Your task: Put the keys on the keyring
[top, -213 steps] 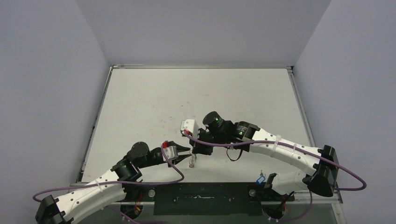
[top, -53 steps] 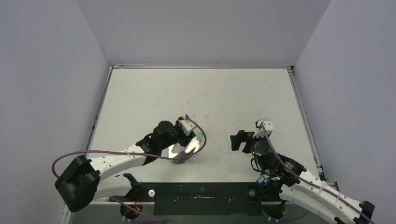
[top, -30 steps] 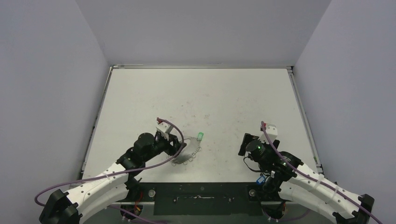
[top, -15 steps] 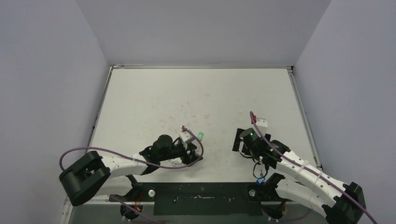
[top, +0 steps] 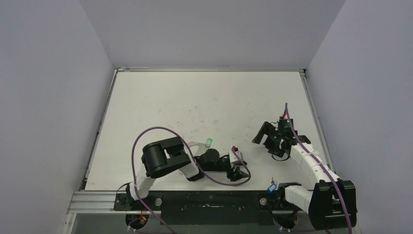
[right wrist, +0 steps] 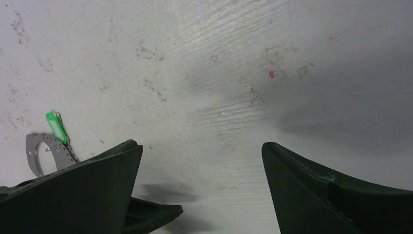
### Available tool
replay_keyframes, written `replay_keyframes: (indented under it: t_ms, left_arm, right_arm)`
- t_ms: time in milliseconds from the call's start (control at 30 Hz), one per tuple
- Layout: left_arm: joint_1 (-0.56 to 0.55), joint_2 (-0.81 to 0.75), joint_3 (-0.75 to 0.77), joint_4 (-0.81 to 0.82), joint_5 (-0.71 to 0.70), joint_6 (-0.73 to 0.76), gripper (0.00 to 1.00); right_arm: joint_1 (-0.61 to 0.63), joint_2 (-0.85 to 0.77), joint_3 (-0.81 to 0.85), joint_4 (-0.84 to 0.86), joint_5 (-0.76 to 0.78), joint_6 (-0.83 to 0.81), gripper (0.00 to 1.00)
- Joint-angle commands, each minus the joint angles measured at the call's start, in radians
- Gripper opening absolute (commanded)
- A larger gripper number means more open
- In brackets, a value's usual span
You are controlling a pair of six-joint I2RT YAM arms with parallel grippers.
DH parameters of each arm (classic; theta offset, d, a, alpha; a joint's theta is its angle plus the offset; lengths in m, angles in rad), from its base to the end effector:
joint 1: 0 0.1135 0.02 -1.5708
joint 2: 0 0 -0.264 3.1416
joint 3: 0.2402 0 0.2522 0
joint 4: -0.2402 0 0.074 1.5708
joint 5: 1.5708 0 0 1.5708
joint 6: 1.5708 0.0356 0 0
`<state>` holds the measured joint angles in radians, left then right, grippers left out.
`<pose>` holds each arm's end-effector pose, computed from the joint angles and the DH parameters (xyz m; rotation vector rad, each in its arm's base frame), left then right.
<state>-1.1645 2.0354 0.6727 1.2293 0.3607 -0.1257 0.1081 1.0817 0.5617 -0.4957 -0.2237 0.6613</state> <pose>0.1283 -0.3301 0.1080 1.1694 1.4533 -1.2373 0.1937 0.0290 0.1845 0.6432 2.5766 0.5601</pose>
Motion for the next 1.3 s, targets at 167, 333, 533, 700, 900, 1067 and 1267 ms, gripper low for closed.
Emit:
replay_keyframes:
  t_ms: [167, 333, 533, 700, 900, 1067, 1267]
  left_arm:
    - [-0.102, 0.154, 0.24, 0.007, -0.03, 0.11, 0.57]
    - [-0.135, 0.161, 0.344, -0.185, -0.052, 0.183, 0.61]
    - [-0.18, 0.176, 0.411, -0.296, -0.105, 0.244, 0.65]
    - [-0.196, 0.183, 0.426, -0.32, -0.109, 0.271, 0.66]
    - [-0.198, 0.182, 0.424, -0.342, -0.018, 0.346, 0.66]
    - [-0.201, 0.204, 0.441, -0.36, 0.045, 0.403, 0.66]
    - [-0.215, 0.235, 0.488, -0.361, 0.025, 0.369, 0.66]
  right_arm:
    - [-0.13, 0.054, 0.06, 0.022, -0.163, -0.117, 1.0]
    - [-0.157, 0.068, 0.067, 0.016, -0.179, -0.136, 1.0]
    - [-0.173, 0.065, 0.068, 0.011, -0.195, -0.148, 1.0]
    - [-0.182, 0.056, 0.076, -0.011, -0.183, -0.167, 1.0]
    - [-0.183, 0.036, 0.085, -0.023, -0.152, -0.167, 1.0]
    - [-0.183, 0.047, 0.092, -0.024, -0.159, -0.171, 1.0]
    - [-0.185, 0.065, 0.106, -0.028, -0.155, -0.179, 1.0]
